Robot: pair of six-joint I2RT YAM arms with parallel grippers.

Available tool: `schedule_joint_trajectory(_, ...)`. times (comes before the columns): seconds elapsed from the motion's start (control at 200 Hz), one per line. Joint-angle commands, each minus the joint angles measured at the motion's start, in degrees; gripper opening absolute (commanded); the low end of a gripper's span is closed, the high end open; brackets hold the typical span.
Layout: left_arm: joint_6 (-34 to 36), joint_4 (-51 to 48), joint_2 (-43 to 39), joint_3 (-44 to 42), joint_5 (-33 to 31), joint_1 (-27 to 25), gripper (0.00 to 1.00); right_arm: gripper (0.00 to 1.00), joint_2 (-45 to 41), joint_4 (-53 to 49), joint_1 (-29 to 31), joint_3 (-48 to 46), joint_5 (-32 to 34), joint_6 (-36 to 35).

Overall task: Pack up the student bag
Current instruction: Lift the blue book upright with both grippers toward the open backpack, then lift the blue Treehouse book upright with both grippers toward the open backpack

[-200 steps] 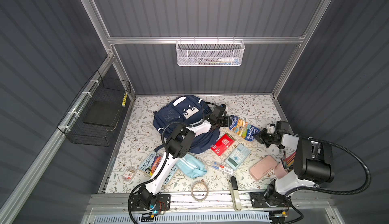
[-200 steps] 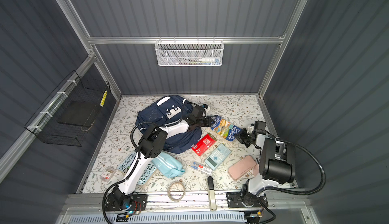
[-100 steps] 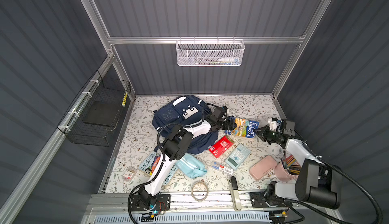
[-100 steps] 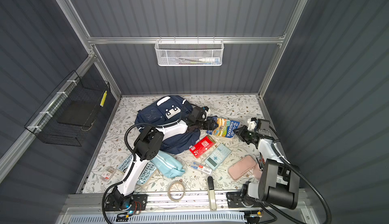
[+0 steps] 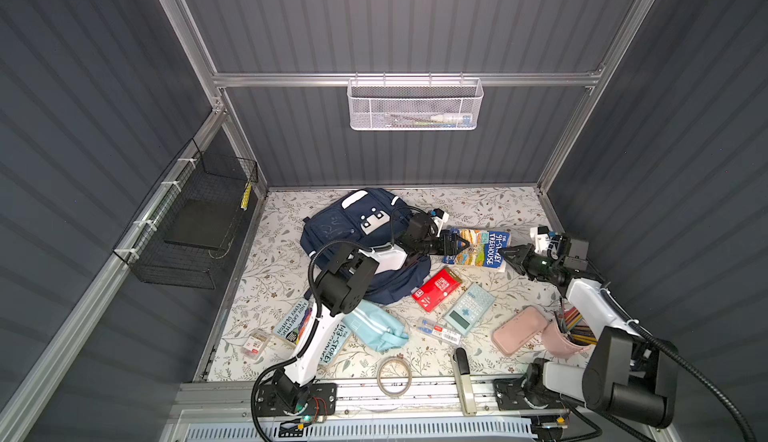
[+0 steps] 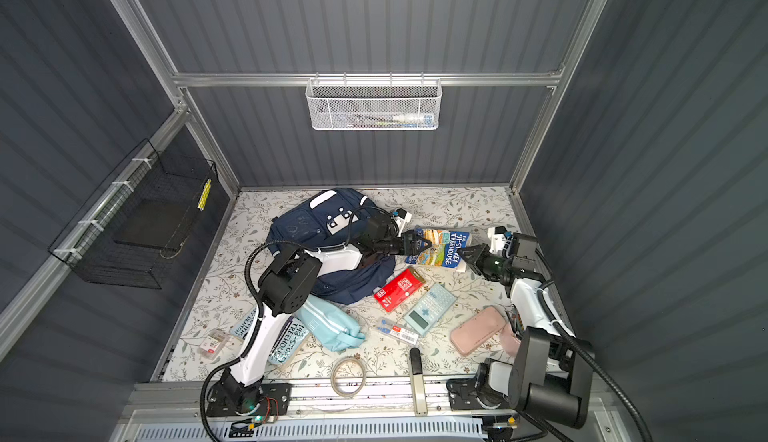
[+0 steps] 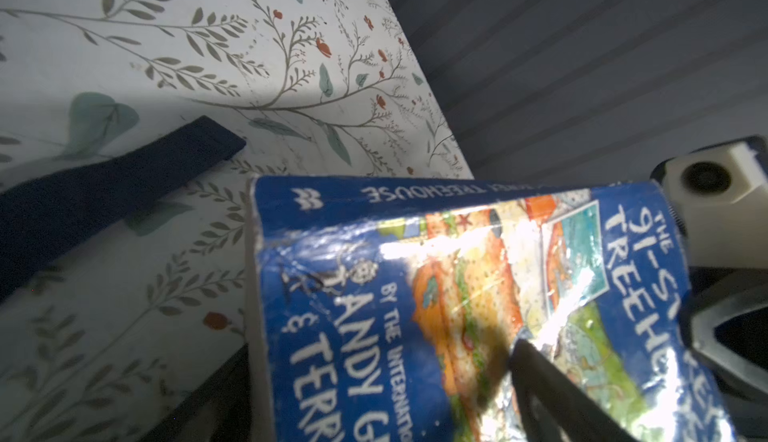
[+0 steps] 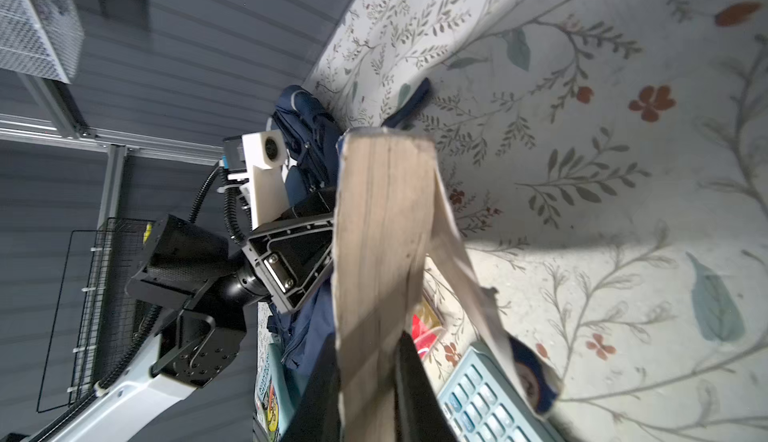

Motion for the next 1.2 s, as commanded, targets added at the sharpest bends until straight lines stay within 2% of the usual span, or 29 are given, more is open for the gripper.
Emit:
schedule_joint_trajectory(0.0,-7.5,13.3,-4.1,-2.4,8.4,-1.4,0.55,0.00,-2.4,6.1,0.7,0.3,-9.9,1.6)
schedule_joint_trajectory(0.02,-7.2,13.0,-4.7,-2.5,8.6,-1.4,0.50,0.00,-2.5,6.0,0.7,0.3,-9.9,1.5)
schedule_joint_trajectory(0.065,-5.1,10.2,-6.4,-2.8,8.3,-1.5,0.46,0.00,-2.8,5.3,0.7,0.5,-9.9,1.2)
schedule_joint_trajectory(0.16,-1.7,4.8,-9.0,-3.2,7.1,-1.5,0.27,0.00,-3.6,3.0,0.6,1.2,-9.0,-0.5)
schedule_joint_trajectory(0.265,-3.2,4.3,-10.0,-4.3,6.9,-1.1,0.20,0.00,-4.9,0.0,0.6,1.6,-5.7,-2.6)
schedule_joint_trajectory(0.325,-4.2,4.1,-10.7,-4.9,7.0,-1.0,0.00,0.05,-5.4,-1.7,0.6,1.8,-3.5,-3.9)
schedule_joint_trajectory(0.42,-5.0,2.0,-11.9,-4.9,7.9,-1.0,0.00,0.19,-5.0,-1.4,0.7,1.1,-3.0,-4.3)
schedule_joint_trajectory(0.545,-10.4,7.6,-15.4,-8.7,8.2,-1.2,0.00,0.51,-3.7,4.9,0.7,-2.1,-3.4,-2.3)
schedule_joint_trajectory(0.595,-10.5,7.1,-17.1,-9.6,7.9,-1.2,0.00,0.59,-3.0,6.1,0.7,-2.7,-3.2,-2.2)
schedule_joint_trajectory(0.8,-6.8,0.3,-23.4,-12.9,4.7,-0.4,0.00,0.72,-6.7,5.3,0.2,-5.2,4.2,-5.3)
schedule_joint_trajectory(0.871,-3.8,-4.3,-24.5,-12.6,3.0,-0.1,0.00,0.75,-12.2,5.1,0.2,-5.9,4.4,-5.8)
schedule_joint_trajectory(0.951,-3.0,-5.2,-25.3,-12.9,2.1,0.1,0.00,0.77,-18.9,2.8,0.4,-6.2,7.3,-6.5)
schedule_joint_trajectory(1.081,-1.4,-8.2,-27.6,-12.3,1.6,0.1,0.00,0.86,-27.8,-0.5,0.1,-7.8,18.7,-12.2)
schedule_joint_trajectory(1.146,-1.3,-9.0,-28.9,-12.6,2.1,0.3,0.00,0.89,-28.8,0.9,-0.9,-8.5,19.0,-12.1)
schedule_joint_trajectory(1.191,-1.6,-9.1,-29.8,-12.9,2.5,0.5,0.00,0.90,-27.8,2.3,-1.5,-8.1,16.2,-11.4)
